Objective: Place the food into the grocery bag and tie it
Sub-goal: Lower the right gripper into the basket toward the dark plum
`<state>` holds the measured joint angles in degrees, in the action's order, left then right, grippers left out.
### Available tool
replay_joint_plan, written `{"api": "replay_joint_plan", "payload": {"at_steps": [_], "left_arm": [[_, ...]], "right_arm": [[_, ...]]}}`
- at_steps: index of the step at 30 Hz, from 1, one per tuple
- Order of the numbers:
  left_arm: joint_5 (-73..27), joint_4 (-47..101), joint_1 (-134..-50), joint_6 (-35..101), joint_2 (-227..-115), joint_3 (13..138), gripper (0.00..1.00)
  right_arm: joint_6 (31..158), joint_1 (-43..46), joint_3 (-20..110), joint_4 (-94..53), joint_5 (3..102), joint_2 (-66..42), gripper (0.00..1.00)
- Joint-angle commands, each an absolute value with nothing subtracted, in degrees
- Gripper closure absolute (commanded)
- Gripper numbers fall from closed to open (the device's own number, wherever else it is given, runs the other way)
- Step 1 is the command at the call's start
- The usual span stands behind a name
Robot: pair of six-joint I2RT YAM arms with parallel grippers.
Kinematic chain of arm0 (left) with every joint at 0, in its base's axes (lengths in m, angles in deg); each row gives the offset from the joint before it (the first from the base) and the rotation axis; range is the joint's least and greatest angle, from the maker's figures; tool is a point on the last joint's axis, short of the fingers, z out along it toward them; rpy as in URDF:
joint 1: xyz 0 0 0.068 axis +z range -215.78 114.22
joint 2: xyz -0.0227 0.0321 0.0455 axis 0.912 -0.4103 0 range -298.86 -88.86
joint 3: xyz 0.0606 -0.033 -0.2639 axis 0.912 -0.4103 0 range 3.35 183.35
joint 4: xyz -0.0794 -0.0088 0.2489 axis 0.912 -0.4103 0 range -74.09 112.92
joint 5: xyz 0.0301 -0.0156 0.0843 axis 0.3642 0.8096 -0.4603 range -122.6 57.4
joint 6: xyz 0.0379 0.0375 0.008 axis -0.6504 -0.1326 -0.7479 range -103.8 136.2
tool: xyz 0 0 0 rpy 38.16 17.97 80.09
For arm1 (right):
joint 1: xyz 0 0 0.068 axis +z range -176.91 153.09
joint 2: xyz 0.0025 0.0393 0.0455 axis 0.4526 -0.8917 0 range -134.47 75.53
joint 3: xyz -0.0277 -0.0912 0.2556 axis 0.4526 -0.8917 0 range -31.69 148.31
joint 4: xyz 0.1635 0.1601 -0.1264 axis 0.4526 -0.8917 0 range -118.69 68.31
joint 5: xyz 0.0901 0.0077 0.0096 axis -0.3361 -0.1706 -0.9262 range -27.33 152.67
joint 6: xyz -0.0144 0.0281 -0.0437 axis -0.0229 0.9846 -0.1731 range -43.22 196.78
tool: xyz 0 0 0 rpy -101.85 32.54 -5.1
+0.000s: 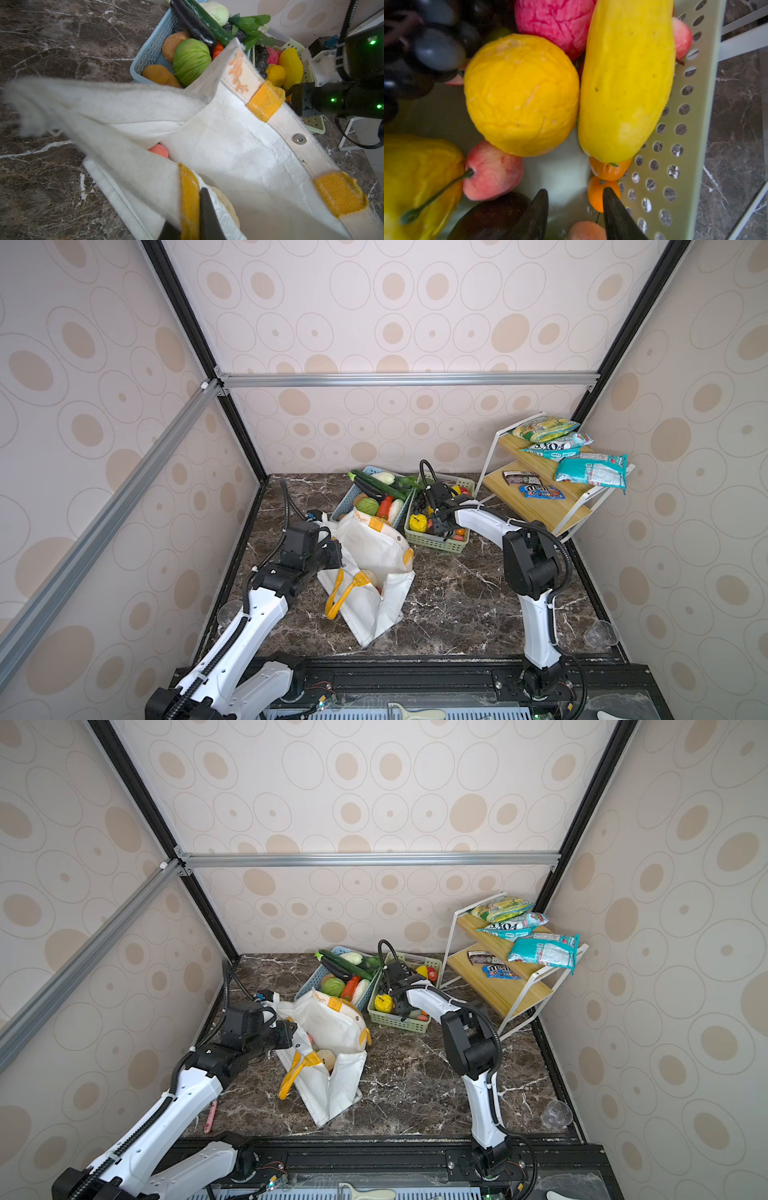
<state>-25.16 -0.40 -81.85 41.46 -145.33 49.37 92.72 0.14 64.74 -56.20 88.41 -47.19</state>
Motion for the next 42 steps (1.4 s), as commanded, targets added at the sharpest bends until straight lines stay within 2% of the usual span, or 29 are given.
{"api": "replay_joint_plan", "payload": {"at_steps": [1,11,15,31,36,42], "left_arm": [[-25.77,-0.14,-81.76,40.65,-144.72,51.34,1.00],[-25.57,0.49,-81.74,40.93,-145.13,51.10,1.00],[-24.69,1.57,-81.76,41.34,-145.29,50.43,1.00],[-24.86,1.45,-81.71,40.69,-143.75,49.59,1.00],[-24.53,1.57,-81.68,40.51,-143.05,48.95,1.00],[-25.22,0.51,-81.60,39.40,-142.23,49.28,1.00]], "right_arm": [[93.65,-0.29,65.07,-56.10,88.31,-48.83,0.55],[94.81,-0.39,70.96,-69.04,85.64,-48.15,0.54],[96.11,-0.40,70.76,-71.51,83.30,-46.40,0.48],[99.29,-0.62,80.72,-88.34,77.98,-48.44,0.40],[100.94,-1.32,81.35,-88.43,74.87,-51.28,0.41],[103.47,-2.16,82.40,-87.72,74.07,-53.10,0.52]]}}
